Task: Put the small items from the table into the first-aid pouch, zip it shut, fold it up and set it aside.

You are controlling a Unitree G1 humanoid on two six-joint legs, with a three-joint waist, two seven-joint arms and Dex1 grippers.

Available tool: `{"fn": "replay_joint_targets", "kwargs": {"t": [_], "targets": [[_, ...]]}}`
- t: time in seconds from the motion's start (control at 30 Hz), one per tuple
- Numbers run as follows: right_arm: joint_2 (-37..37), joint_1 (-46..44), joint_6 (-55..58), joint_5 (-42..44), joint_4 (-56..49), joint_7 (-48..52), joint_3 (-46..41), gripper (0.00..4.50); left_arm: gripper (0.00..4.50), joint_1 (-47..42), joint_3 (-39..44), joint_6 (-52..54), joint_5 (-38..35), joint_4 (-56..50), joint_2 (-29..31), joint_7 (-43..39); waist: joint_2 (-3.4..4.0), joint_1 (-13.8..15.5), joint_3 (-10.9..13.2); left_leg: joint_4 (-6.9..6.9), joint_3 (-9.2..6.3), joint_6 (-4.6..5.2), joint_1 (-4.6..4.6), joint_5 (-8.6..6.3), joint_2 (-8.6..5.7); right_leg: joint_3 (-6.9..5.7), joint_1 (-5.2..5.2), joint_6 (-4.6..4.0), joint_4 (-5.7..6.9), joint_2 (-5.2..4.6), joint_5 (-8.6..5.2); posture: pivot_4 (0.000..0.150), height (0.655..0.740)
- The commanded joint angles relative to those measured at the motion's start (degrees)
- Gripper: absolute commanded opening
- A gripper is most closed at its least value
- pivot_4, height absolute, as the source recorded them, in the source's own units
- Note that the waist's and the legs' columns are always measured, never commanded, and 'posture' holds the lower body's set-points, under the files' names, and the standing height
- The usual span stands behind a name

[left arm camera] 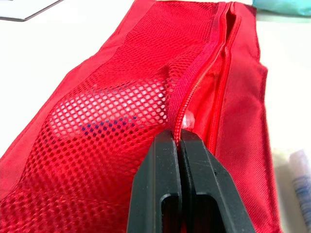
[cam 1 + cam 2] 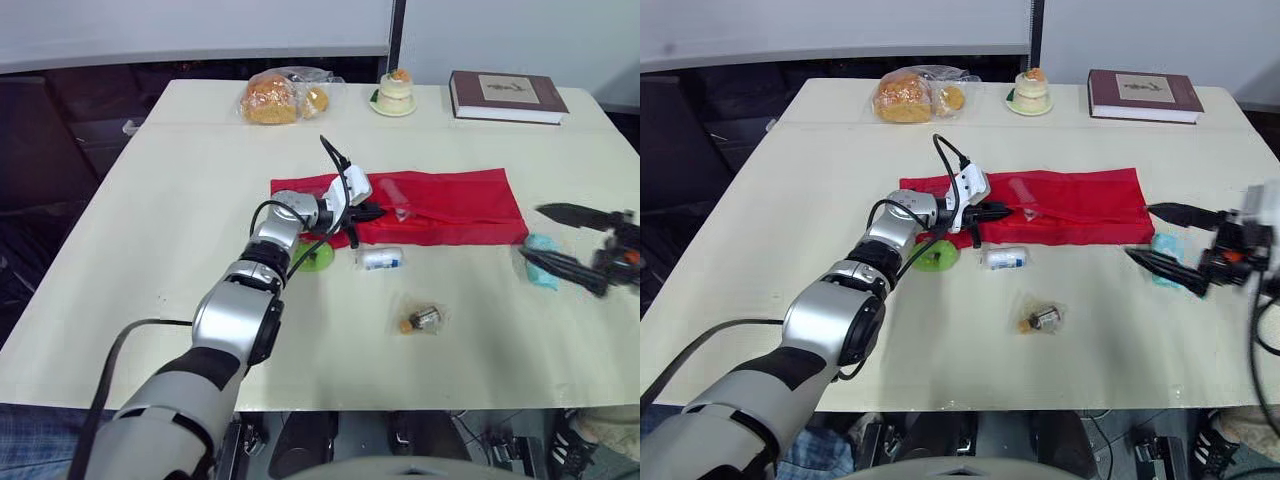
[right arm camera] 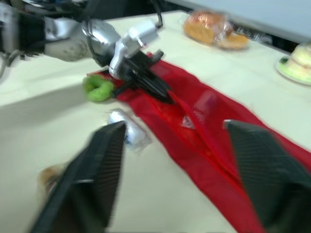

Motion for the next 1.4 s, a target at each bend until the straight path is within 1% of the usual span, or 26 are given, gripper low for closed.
{"fn": "replay_joint_targets", "kwargs": {"t": [0.03,0.13,0.2,0.27,0.37,0.47,0.6,0.7,0.87,1.03,1.07,1.1,1.13,1.17,1.2,1.33,1.37,1.4], "targets": [[-4.04,0.91,-0.25,2.54,2.24,5.17,-6.0,4.48,0.0,-1.67,0.9,0.0,-1.21,-0.86,0.23,-1.6,0.0,-0.16,0.0,0.0,0.02,0.0,0.01,0.0,0.01,0.01,0.0,0.0,0.0,0.01,0.0,0.15,0.74],[-6.77,1.02,-1.13,1.67,3.99,7.17,-6.7,4.48,0.0,-1.57,0.87,-0.03,-1.09,-0.93,0.36,-1.79,0.0,-0.18,0.0,0.01,0.12,0.0,0.04,0.0,0.02,0.12,0.0,0.0,0.0,0.0,0.0,0.15,0.74],[-7.32,0.89,-1.64,0.84,3.96,7.15,-5.06,4.48,0.0,-1.5,0.85,-0.14,-1.06,-1.01,0.36,-2.06,-0.01,-0.13,0.0,0.02,0.11,0.0,0.04,0.0,0.02,0.12,0.0,0.01,-0.01,0.0,0.0,0.15,0.74],[-6.32,0.02,-1.86,-0.06,2.73,4.85,-1.64,4.48,0.0,-1.29,0.41,-1.04,-0.6,-1.2,0.49,-2.34,-0.01,-0.14,0.0,0.02,0.1,0.0,0.03,0.0,0.03,0.12,0.0,0.01,-0.02,0.0,0.0,0.15,0.74],[-3.4,-1.07,-1.92,-3.58,-1.1,-0.53,6.48,4.48,0.0,-0.87,-0.71,-2.98,0.65,-1.55,0.92,-2.14,-0.01,-0.19,0.0,0.02,0.11,-0.01,0.03,0.01,0.06,0.12,-0.01,0.01,-0.01,0.0,0.0,0.15,0.74],[1.77,-8.43,-5.49,-11.65,-1.87,-4.32,21.28,4.48,0.0,-0.6,-0.96,-3.51,0.39,-2.51,1.54,-4.05,-0.04,-0.5,0.0,0.05,0.11,-0.02,0.0,0.01,0.04,0.11,-0.03,0.01,0.0,0.0,0.01,0.15,0.74],[8.61,-18.86,-11.56,-21.36,5.05,-4.86,35.04,4.48,0.0,0.44,-1.49,-4.01,0.12,-3.89,2.58,-6.1,-0.04,-0.33,0.03,0.1,0.13,-0.05,0.04,0.03,0.02,0.16,-0.04,0.01,0.05,0.05,0.02,0.15,0.74],[12.76,-24.47,-15.52,-27.24,10.93,-5.34,41.66,4.48,0.0,1.31,-1.91,-4.67,0.35,-4.33,3.2,-6.35,-0.05,-0.13,0.03,0.09,0.12,-0.06,0.01,0.04,0.01,0.16,-0.07,0.01,0.05,0.06,0.02,0.15,0.74],[18.77,-30.44,-20.94,-33.85,19.31,-7.04,47.64,4.48,0.0,2.13,-2.06,-4.78,0.17,-4.86,3.74,-5.84,-0.05,-0.02,0.03,0.08,0.12,-0.26,-0.1,0.15,0.0,0.12,-0.13,0.01,-0.03,0.02,0.02,0.15,0.74],[21.9,-32.33,-20.81,-38.82,21.38,-8.7,51.8,4.48,0.0,2.5,-1.9,-4.68,0.03,-4.97,3.94,-5.25,-0.05,-0.2,0.03,0.06,0.11,-0.28,-0.13,0.16,0.0,0.11,-0.19,0.01,-0.03,0.0,0.02,0.15,0.74],[22.08,-32.36,-21.31,-39.67,21.38,-9.28,52.0,4.09,0.0,2.55,-1.95,-4.73,0.05,-4.95,3.94,-5.19,-0.05,-0.19,0.03,0.06,0.1,-0.28,-0.12,0.16,0.0,0.1,-0.19,0.01,-0.01,0.0,0.02,0.15,0.74],[22.22,-32.25,-21.06,-39.96,21.03,-9.55,51.98,3.92,0.0,2.57,-1.96,-4.72,0.04,-4.96,3.92,-5.17,-0.05,-0.18,0.03,0.06,0.09,-0.27,-0.13,0.15,0.0,0.1,-0.19,0.01,0.01,0.01,0.02,0.15,0.74],[22.22,-32.0,-20.29,-39.75,20.33,-9.54,51.76,3.46,0.0,2.6,-1.96,-4.7,0.01,-4.98,3.87,-5.14,-0.05,-0.18,0.03,0.06,0.1,-0.26,-0.12,0.15,-0.01,0.1,-0.19,0.01,0.02,0.0,0.03,0.15,0.74],[21.67,-31.8,-19.71,-40.11,19.64,-9.51,51.74,2.87,0.0,2.6,-1.95,-4.67,-0.04,-5.0,3.79,-5.15,-0.05,-0.18,0.03,0.07,0.1,-0.25,-0.12,0.14,-0.01,0.11,-0.19,0.01,0.02,0.0,0.03,0.15,0.74],[21.05,-31.65,-19.12,-40.56,19.11,-9.54,51.74,2.52,0.0,2.57,-1.94,-4.64,-0.07,-5.0,3.71,-5.14,-0.05,-0.19,0.03,0.07,0.1,-0.24,-0.12,0.14,-0.01,0.11,-0.19,0.01,0.03,0.0,0.03,0.15,0.74],[18.26,-30.3,-14.77,-41.74,14.61,-9.92,51.28,0.42,0.0,2.45,-2.06,-4.75,-0.04,-4.9,3.23,-5.05,-0.05,-0.14,0.03,0.07,0.08,-0.25,-0.12,0.14,-0.01,0.1,-0.19,0.01,0.02,0.0,0.03,0.15,0.74],[17.72,-29.74,-12.46,-41.26,12.56,-10.19,50.75,0.02,0.0,2.42,-2.06,-4.77,-0.1,-4.94,3.06,-5.11,-0.05,-0.14,0.02,0.07,0.07,-0.25,-0.12,0.14,-0.01,0.09,-0.19,0.01,0.01,0.01,0.03,0.15,0.74],[17.14,-29.03,-9.92,-40.33,10.26,-10.32,49.98,0.02,0.0,2.37,-2.04,-4.86,-0.19,-5.0,2.89,-5.21,-0.05,-0.09,0.02,0.07,0.07,-0.24,-0.12,0.14,-0.01,0.09,-0.18,0.01,0.01,0.0,0.03,0.15,0.74]]}}
